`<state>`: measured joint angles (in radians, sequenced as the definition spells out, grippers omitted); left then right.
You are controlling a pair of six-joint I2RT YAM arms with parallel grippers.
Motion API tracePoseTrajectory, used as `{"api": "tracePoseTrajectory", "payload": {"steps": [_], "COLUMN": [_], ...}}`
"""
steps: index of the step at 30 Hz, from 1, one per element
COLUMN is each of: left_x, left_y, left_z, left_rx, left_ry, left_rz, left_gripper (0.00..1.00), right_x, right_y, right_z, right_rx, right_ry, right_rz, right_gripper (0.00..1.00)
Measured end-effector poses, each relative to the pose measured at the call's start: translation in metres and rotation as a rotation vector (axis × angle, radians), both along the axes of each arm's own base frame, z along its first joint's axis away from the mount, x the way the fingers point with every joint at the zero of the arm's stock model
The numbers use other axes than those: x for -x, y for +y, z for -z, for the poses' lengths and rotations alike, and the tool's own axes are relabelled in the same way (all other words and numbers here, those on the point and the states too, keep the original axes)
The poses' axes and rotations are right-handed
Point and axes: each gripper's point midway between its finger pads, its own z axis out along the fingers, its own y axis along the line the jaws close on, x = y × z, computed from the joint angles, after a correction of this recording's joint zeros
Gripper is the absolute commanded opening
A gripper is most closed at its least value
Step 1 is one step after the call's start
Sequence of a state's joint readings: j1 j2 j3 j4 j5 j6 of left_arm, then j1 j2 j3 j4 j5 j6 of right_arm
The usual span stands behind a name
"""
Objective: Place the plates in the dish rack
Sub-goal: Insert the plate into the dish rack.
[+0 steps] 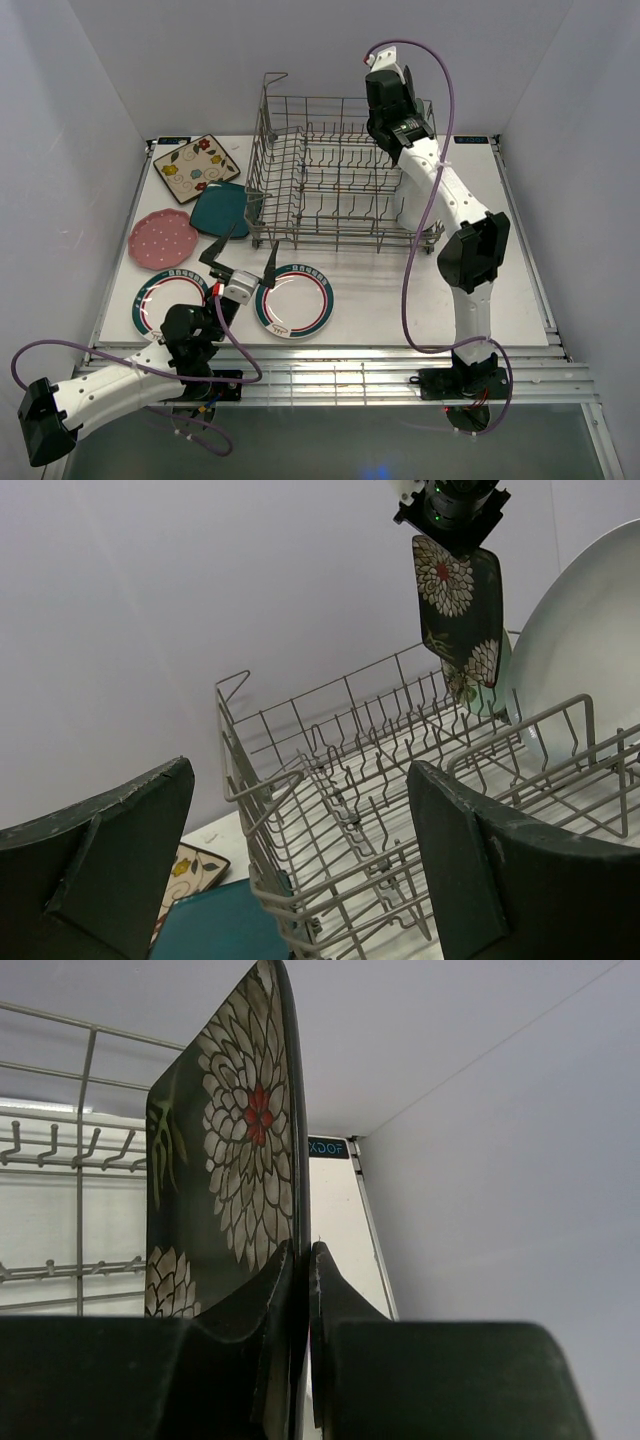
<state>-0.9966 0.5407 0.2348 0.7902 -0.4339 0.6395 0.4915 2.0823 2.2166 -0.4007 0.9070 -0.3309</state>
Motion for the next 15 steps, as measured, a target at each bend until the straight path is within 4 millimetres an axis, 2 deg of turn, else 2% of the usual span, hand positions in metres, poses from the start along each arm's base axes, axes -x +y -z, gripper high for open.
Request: {"api": "tracePoseTrajectory", "payload": {"steps": [7,15], "left_x": [0.0,-0.002], "left_y": [0.0,-0.002], "left_z": [0.0,0.002], "left_rx": [0.002,-0.009], "left_ry": [0.0,0.004], "left_rz": [-0.002,-0.007], "left_gripper": [0.98,0.98], "right_x": [-0.018,-0.035], "right_y": [-0.006,0.0], "right_z": [0.016,0.04], "right_rx": [0.022,0.033], "right_ry": [0.009,0.033], "right_rz": [0.014,-0.006], "right_gripper": [0.08,0.08]}}
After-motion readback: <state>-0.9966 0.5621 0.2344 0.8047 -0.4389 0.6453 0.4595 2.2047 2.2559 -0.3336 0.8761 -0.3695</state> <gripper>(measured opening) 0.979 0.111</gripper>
